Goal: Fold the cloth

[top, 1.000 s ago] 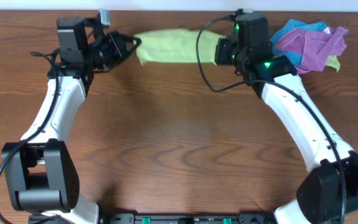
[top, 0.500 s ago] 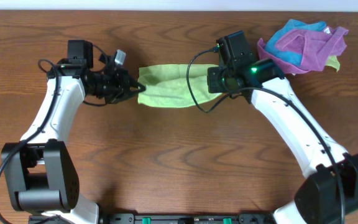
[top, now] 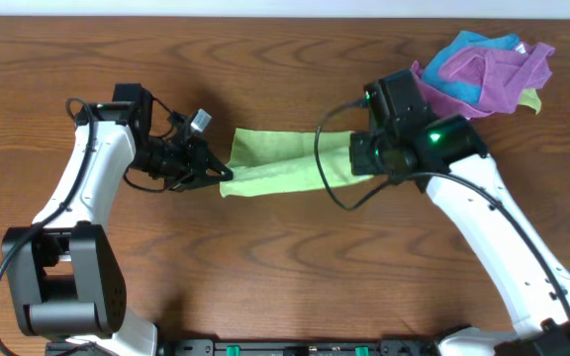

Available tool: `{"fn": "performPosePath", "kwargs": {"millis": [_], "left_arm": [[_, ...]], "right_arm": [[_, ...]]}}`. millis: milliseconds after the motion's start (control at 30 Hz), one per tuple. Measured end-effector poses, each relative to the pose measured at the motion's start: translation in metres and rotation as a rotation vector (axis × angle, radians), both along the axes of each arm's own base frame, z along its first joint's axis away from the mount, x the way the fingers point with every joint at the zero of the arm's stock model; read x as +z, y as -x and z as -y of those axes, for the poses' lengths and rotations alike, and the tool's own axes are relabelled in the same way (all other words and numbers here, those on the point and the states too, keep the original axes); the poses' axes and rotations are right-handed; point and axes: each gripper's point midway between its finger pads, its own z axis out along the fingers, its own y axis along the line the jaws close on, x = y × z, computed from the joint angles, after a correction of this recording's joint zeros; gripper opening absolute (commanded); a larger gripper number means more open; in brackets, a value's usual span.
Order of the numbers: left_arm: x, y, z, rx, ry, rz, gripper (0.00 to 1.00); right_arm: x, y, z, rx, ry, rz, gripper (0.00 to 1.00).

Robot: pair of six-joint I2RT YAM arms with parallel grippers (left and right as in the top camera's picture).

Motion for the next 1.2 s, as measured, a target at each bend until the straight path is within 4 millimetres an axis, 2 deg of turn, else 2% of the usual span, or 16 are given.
{"fn": "performPosePath", "kwargs": {"millis": [100,167,433,600,733,833,1033,1200], "left_arm": [[-0.009,0.01,0.0,-0.017,-0.001,-0.019,0.06],[-0.022,0.024,0.0,-0.03,0.002,-0.056,0.06],[-0.075,0.091,0.002,-0.057,0.016,-0.222,0.06],[-0.092,0.119,0.002,-0.061,0.019,-0.289,0.06],[-0.096,0.127,0.001,-0.068,0.014,-0.303,0.06],[-0.096,0.127,0.001,-0.074,0.011,-0.294,0.06],[-0.097,0.127,0.001,-0.075,0.008,-0.294,0.06],[-0.098,0.125,0.001,-0.07,0.006,-0.288,0.06]], "right_arm": [[-0.025,0.018,0.004,-0.014,-0.001,-0.062,0.01],[-0.036,0.031,0.005,-0.019,-0.008,-0.091,0.01],[-0.048,0.074,0.004,-0.029,-0.053,-0.123,0.01],[-0.077,0.108,0.005,-0.044,-0.036,-0.203,0.01],[-0.092,0.122,0.003,-0.056,-0.022,-0.237,0.01],[-0.095,0.127,-0.001,-0.051,-0.016,-0.241,0.01],[-0.095,0.127,-0.003,-0.059,-0.01,-0.231,0.01],[-0.093,0.118,-0.003,-0.082,-0.011,-0.189,0.01]]}}
